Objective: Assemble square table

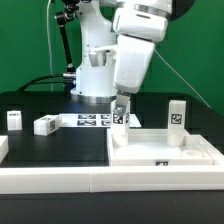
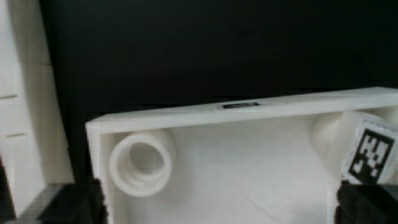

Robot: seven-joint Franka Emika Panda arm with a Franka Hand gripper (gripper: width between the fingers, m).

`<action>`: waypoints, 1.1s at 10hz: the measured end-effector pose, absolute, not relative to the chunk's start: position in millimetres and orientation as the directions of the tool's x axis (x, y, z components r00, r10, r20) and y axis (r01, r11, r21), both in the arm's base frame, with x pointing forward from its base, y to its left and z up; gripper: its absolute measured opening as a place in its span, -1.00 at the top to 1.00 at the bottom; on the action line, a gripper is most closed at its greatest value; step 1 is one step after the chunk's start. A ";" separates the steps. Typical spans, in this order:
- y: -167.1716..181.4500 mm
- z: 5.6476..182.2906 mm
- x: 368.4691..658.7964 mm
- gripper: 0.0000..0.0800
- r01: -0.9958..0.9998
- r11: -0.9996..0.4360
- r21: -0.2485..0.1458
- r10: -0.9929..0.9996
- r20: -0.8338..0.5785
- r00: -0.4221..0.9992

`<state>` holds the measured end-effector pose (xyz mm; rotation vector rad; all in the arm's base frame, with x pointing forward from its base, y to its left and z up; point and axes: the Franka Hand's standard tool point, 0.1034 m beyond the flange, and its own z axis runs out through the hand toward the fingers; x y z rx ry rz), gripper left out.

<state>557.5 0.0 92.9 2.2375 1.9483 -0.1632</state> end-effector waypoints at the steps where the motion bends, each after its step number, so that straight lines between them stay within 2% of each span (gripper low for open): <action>1: 2.0 92.1 558.3 -0.62 0.990 -0.132 0.056 0.971 -0.193 0.140; 3: 0.6 89.8 557.8 -0.62 0.959 -0.272 0.079 0.941 -0.185 0.283; 4: -10.8 83.3 560.6 -0.62 0.944 -0.320 0.079 0.924 -0.194 0.329; 6: -39.9 84.4 562.7 -0.62 0.889 -0.449 0.090 0.868 -0.192 0.458; 7: -58.0 83.8 559.7 -0.62 0.868 -0.489 0.079 0.846 -0.201 0.495; 9: -82.3 83.1 553.8 -0.62 0.800 -0.593 0.093 0.778 -0.192 0.598; 11: -77.0 82.4 554.6 -0.62 0.708 -0.696 0.118 0.687 -0.176 0.705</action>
Offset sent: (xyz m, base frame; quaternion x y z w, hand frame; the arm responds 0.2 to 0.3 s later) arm 0.0192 -0.0311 -0.0194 0.0223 -0.0247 0.1642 0.9859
